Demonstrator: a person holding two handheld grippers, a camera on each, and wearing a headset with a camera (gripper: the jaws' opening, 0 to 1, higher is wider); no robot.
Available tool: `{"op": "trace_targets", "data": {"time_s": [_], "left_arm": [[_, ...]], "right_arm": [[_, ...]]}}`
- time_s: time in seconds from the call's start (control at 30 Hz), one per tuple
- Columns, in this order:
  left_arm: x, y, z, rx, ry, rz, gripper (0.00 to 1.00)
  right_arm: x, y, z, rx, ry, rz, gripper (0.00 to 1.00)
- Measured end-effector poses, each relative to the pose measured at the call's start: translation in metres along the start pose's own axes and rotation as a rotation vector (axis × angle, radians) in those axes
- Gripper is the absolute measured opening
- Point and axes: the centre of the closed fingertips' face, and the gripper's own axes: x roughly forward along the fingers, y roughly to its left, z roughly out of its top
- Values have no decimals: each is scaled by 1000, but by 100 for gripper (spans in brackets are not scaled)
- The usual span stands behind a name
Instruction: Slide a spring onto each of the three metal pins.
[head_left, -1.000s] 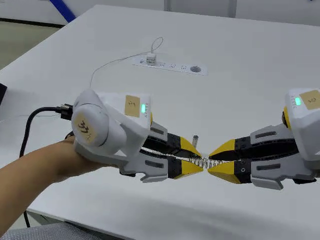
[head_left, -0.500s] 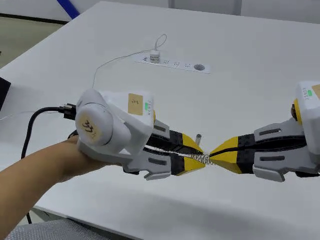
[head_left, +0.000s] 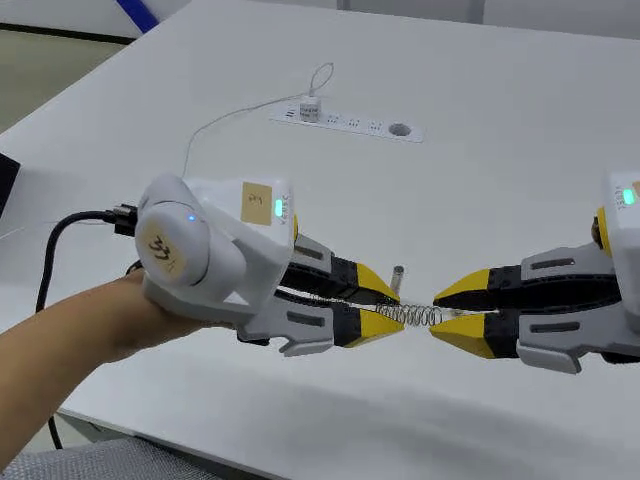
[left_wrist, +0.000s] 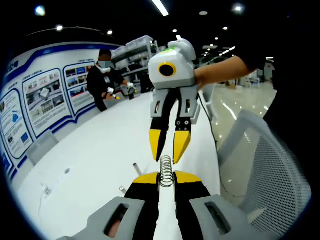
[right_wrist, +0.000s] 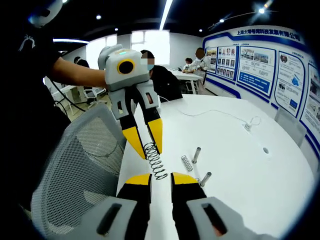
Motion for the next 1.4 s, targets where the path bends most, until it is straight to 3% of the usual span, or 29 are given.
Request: {"op": "trace_targets", "data": {"time_s": [0.2, 0.4, 0.57, 0.83, 1.17, 1.23, 1.4], "left_arm": [[0, -2, 8, -2, -27, -11, 9], [-1, -1, 9, 3, -25, -4, 10], [1, -4, 4, 21, 7, -15, 10], [-1, -5, 1, 20, 18, -16, 9], [0, -3, 5, 13, 6, -7, 9], [1, -3, 4, 18, 12, -6, 9], [2, -4, 3, 11, 15, -4, 9]], "right_arm": [[3, 4, 4, -1, -31, 23, 12], [0, 4, 8, -13, -40, 32, 12], [-3, 8, 13, -14, -49, 52, 12], [-5, 12, 18, -2, -69, 65, 12], [-12, 13, 37, 60, -170, 56, 12], [-13, 17, 46, 114, -231, 75, 12], [-12, 15, 44, 97, -218, 59, 11]]}}
